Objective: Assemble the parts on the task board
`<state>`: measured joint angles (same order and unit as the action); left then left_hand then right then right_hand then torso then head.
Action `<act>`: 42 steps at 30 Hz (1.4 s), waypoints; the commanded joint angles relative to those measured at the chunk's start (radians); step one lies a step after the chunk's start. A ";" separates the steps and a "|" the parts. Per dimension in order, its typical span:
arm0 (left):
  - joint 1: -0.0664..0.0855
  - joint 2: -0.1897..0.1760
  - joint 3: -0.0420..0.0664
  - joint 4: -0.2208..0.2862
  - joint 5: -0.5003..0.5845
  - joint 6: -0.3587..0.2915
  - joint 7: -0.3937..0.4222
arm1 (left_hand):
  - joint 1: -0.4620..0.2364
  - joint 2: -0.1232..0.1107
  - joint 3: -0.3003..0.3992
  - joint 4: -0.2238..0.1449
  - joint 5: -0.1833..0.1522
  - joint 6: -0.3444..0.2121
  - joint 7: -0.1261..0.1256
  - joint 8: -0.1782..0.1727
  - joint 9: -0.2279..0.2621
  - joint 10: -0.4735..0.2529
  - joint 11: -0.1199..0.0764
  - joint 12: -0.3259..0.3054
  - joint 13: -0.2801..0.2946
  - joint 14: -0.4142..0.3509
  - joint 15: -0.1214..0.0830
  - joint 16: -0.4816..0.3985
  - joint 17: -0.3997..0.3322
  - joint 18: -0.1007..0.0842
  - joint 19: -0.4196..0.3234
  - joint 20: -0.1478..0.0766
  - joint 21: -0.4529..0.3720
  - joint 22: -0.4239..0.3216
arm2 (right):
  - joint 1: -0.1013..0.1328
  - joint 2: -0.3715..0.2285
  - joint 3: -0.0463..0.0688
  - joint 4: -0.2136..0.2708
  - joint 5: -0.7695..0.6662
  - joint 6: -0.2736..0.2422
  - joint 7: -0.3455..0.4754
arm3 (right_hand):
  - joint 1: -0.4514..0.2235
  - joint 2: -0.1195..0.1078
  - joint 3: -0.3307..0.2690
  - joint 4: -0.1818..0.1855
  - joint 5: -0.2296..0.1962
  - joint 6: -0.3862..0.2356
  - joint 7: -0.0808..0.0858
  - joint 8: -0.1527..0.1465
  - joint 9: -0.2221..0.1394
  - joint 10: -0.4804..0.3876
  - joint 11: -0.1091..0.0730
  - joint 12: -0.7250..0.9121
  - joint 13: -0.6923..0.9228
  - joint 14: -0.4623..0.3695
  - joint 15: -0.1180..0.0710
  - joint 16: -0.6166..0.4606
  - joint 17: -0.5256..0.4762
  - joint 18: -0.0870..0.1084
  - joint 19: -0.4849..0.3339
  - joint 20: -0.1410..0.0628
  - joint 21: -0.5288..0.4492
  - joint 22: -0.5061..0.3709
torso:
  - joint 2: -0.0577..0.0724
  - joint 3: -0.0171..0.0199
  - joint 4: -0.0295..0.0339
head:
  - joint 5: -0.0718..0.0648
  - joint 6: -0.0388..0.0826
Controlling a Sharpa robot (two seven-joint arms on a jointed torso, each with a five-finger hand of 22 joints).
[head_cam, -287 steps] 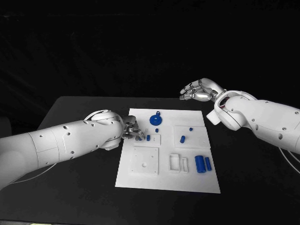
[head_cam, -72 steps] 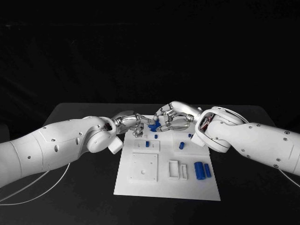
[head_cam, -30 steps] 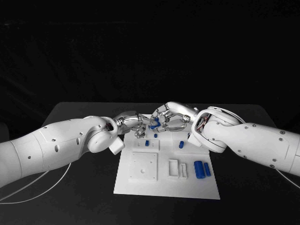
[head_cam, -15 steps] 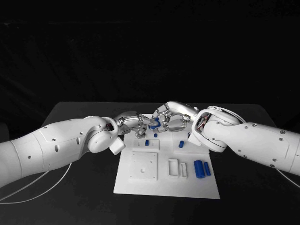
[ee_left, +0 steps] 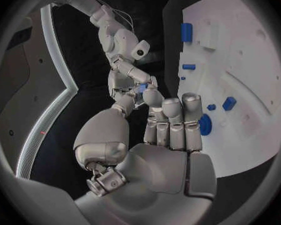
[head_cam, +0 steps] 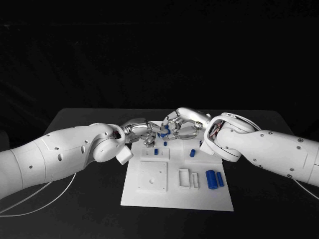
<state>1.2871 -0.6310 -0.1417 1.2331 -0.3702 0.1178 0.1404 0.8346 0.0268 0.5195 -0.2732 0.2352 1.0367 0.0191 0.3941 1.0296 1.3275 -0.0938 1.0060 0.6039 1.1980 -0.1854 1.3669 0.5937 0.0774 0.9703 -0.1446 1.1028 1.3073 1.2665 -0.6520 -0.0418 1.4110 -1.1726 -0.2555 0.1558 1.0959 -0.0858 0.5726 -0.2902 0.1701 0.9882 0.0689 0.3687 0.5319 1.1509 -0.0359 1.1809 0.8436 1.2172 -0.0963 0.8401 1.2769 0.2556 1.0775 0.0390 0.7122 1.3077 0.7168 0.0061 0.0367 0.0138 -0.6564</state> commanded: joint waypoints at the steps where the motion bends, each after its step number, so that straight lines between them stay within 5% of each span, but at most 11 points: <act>1: 0.000 0.000 0.001 0.001 0.011 0.021 0.008 | 0.072 0.079 -0.002 0.010 -0.001 -0.009 0.000 0.001 -0.003 -0.006 0.001 0.004 0.002 -0.002 -0.012 0.000 0.001 -0.006 -0.006 -0.117 -0.007 0.010 | -0.001 -0.001 0.000 -0.001 0.014 -0.012 0.007 | 0.003 0.010 0.006 -0.002 -0.004 0.082 0.002 0.012 0.058 0.005 -0.003 0.006 0.001 0.009 -0.001 0.007 0.001 0.006 0.003 -0.006 0.004 0.017 | 0.000 -0.0003 0.0001 | -0.001 0.000; 9: 0.000 0.000 0.001 0.002 0.011 0.022 -0.002 | 0.056 0.045 -0.006 0.028 -0.020 -0.038 0.011 -0.030 -0.031 -0.014 0.010 0.008 0.003 -0.008 -0.003 0.001 0.003 -0.007 -0.011 -0.118 -0.008 0.012 | -0.001 -0.001 0.000 -0.003 0.034 -0.021 0.006 | 0.003 0.010 0.006 -0.002 -0.005 0.083 0.002 0.012 0.058 0.005 -0.003 0.006 0.001 0.010 -0.001 0.007 0.001 0.006 0.004 -0.006 0.004 0.017 | 0.000 -0.0005 0.0005 | -0.002 -0.001; 11: 0.000 0.000 0.000 0.002 0.009 0.021 -0.004 | 0.050 0.030 -0.010 0.034 -0.068 -0.038 0.013 -0.035 -0.039 -0.016 0.012 0.009 0.004 -0.009 -0.001 0.001 0.004 -0.006 -0.012 -0.118 -0.008 0.013 | -0.001 0.000 0.000 -0.003 0.034 -0.023 0.006 | 0.003 0.010 0.006 -0.002 -0.005 0.083 0.002 0.012 0.058 0.005 -0.003 0.006 0.001 0.010 -0.001 0.007 0.001 0.006 0.004 -0.006 0.004 0.017 | 0.000 -0.0007 0.0005 | -0.002 -0.001; 13: 0.000 0.000 0.000 0.002 0.006 0.020 -0.008 | 0.046 0.014 -0.011 0.038 -0.082 -0.046 0.014 -0.043 -0.047 -0.017 0.014 0.009 0.004 -0.010 0.000 0.001 0.004 -0.006 -0.013 -0.118 -0.009 0.013 | -0.001 0.000 0.000 -0.002 0.045 -0.025 0.006 | 0.003 0.010 0.006 -0.002 -0.005 0.083 0.002 0.012 0.058 0.005 -0.003 0.006 0.001 0.010 -0.001 0.007 0.001 0.006 0.004 -0.006 0.004 0.017 | 0.000 -0.0010 0.0005 | -0.003 -0.001; 24: 0.000 -0.001 0.000 0.002 -0.006 0.022 -0.017 | 0.015 -0.049 -0.012 0.079 -0.097 -0.080 0.028 -0.085 -0.098 -0.024 0.027 0.013 0.005 -0.014 0.012 0.001 0.005 -0.005 -0.016 -0.118 -0.012 0.012 | -0.001 -0.001 0.000 -0.002 0.055 -0.035 -0.003 | 0.003 0.010 0.006 -0.002 -0.005 0.083 0.002 0.012 0.058 0.005 -0.003 0.006 0.001 0.010 -0.001 0.007 0.001 0.006 0.004 -0.006 0.004 0.017 | 0.000 -0.0005 0.0002 | -0.004 -0.001; 31: 0.000 0.000 0.000 0.002 -0.012 0.039 -0.025 | -0.013 -0.091 -0.019 0.102 -0.117 -0.073 0.030 -0.091 -0.123 -0.028 0.028 0.016 0.007 -0.016 0.013 0.002 0.006 -0.004 -0.018 -0.118 -0.013 0.012 | -0.001 -0.002 0.000 -0.004 0.055 -0.038 -0.008 | 0.003 0.010 0.006 -0.002 -0.005 0.083 0.002 0.012 0.058 0.005 -0.003 0.006 0.001 0.010 -0.001 0.007 0.001 0.006 0.004 -0.006 0.004 0.017 | 0.000 -0.0002 0.0003 | -0.004 -0.002; 36: 0.000 -0.001 0.000 0.003 -0.019 0.050 -0.030 | -0.040 -0.125 -0.026 0.124 -0.160 -0.066 0.028 -0.093 -0.139 -0.031 0.028 0.017 0.007 -0.018 0.013 0.002 0.006 -0.002 -0.020 -0.118 -0.015 0.012 | -0.001 -0.004 0.000 -0.004 0.054 -0.039 -0.009 | 0.003 0.010 0.006 -0.002 -0.005 0.083 0.002 0.012 0.058 0.005 -0.003 0.006 0.001 0.010 -0.001 0.007 0.001 0.006 0.004 -0.006 0.004 0.017 | 0.000 -0.0003 -0.0001 | -0.004 -0.002; 42: -0.001 -0.003 0.000 0.002 -0.018 0.056 -0.026 | -0.047 -0.135 -0.022 0.134 -0.169 -0.058 0.027 -0.091 -0.147 -0.031 0.026 0.018 0.007 -0.018 0.011 0.003 0.007 -0.001 -0.020 -0.119 -0.016 0.012 | -0.001 -0.004 0.000 -0.006 0.052 -0.040 -0.015 | 0.003 0.010 0.006 -0.002 -0.005 0.083 0.002 0.012 0.058 0.005 -0.003 0.006 0.001 0.010 -0.001 0.007 0.001 0.006 0.004 -0.006 0.004 0.017 | 0.000 0.0000 0.0000 | -0.005 -0.002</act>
<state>1.2870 -0.6335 -0.1416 1.2345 -0.3789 0.1450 0.1110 0.7867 -0.0976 0.4965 -0.1455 0.0727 0.9721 0.0447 0.3051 0.8827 1.3005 -0.0697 1.0176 0.6091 1.1833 -0.1771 1.3668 0.5997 0.0775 0.9557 -0.1375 1.0916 1.3076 1.2652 -0.6554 -0.0426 1.4066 -1.1243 -0.2828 0.1486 1.0981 -0.0842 0.5724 -0.2904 0.1694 0.9969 0.0616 0.3784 0.5319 1.1512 -0.0355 1.1809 0.8433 1.2221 -0.0977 0.8434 1.2772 0.2553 1.0773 0.0392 0.7122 1.3076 0.7164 0.0058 0.0368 0.0091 -0.6586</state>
